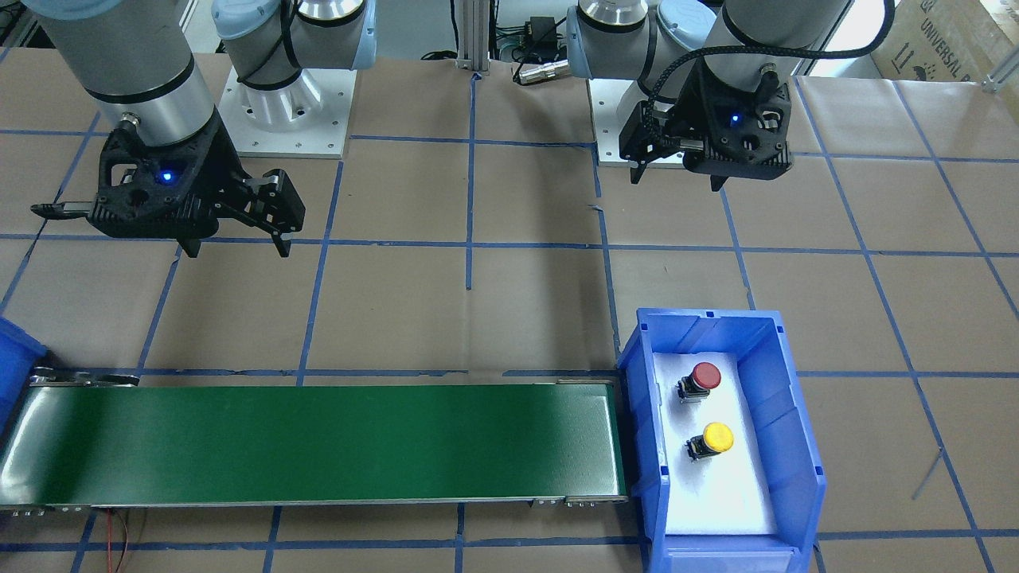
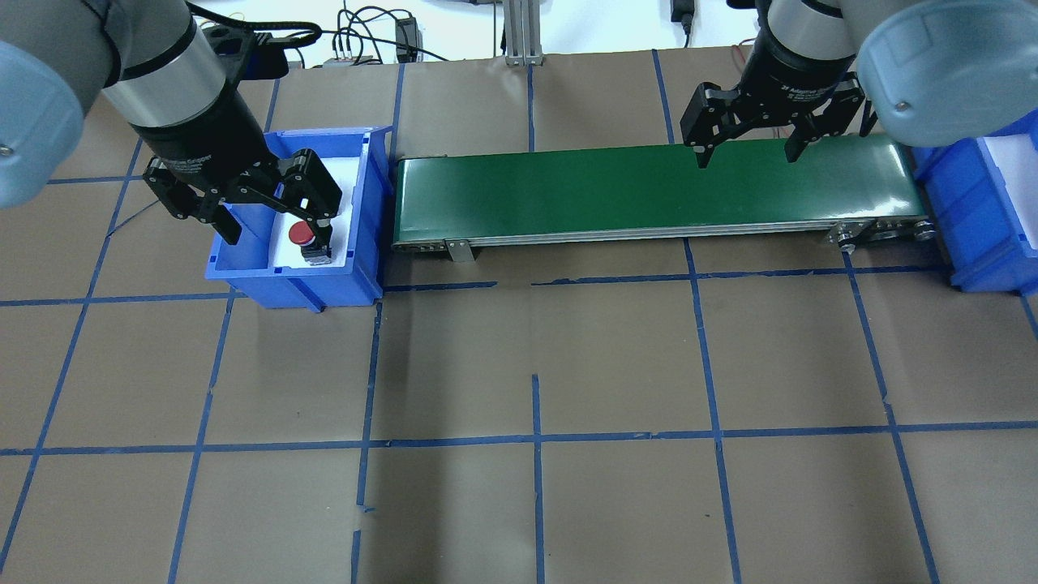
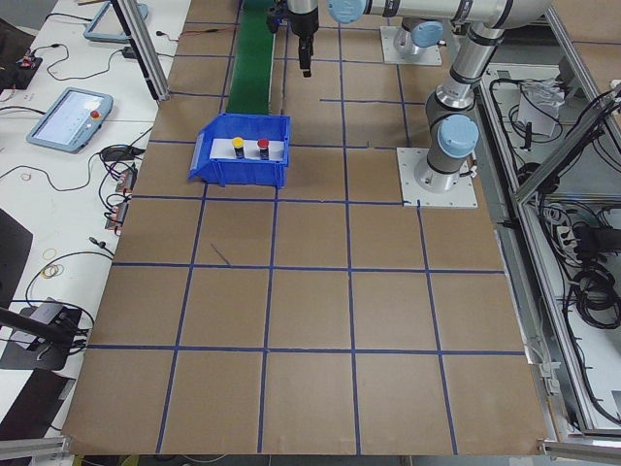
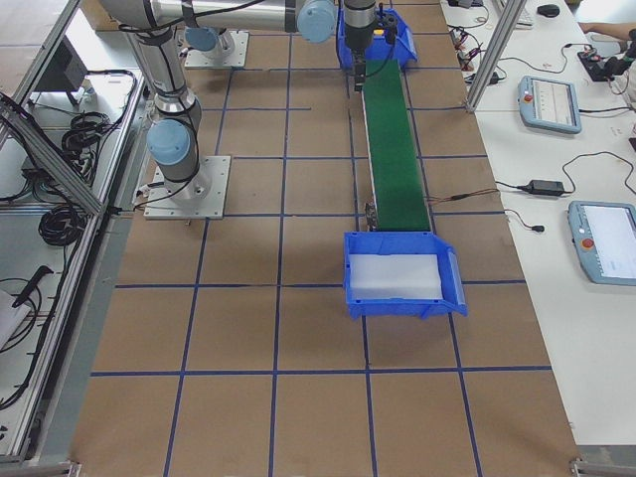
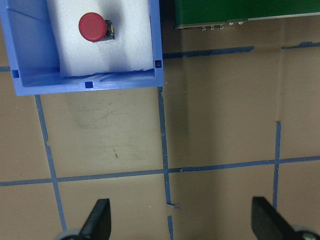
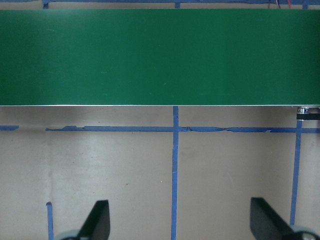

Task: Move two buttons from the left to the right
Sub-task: 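Lower the left gripper into the blue bin over the red-capped button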

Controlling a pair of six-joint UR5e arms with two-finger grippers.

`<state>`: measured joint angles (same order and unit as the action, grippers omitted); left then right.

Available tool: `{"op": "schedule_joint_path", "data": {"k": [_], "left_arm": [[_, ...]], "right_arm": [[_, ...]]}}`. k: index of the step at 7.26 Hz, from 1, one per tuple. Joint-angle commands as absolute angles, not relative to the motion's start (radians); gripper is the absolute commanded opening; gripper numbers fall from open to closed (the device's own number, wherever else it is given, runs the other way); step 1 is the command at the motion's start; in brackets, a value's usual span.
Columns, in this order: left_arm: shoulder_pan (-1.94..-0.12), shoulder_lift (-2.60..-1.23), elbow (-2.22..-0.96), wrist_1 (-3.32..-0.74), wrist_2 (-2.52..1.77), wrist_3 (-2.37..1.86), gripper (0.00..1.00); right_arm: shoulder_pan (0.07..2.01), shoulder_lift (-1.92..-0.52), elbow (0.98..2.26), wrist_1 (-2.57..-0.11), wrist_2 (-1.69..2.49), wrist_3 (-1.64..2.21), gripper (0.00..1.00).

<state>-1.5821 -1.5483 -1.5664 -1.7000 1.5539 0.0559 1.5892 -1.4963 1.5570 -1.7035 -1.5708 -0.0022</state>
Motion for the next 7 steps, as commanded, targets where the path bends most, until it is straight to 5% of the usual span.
{"op": "schedule_joint_path", "data": {"k": [1,4,7], "left_arm": [[-1.580,-1.546,-1.565,-1.698,1.552,0.055,1.00],[-1.453,-1.558,-1.502,-1.701,1.556,0.105,1.00],[-1.417,-1.777,-1.503,-1.422,1.537,0.161,1.00]], "right_arm": [[1.591,-1.496,1.559,-1.706,-1.571,-0.002,1.00],[1.589,-1.496,1.559,-1.703,-1.572,-0.002,1.00],[1.591,-1.496,1.559,-1.703,-1.572,-0.002,1.00]]}}
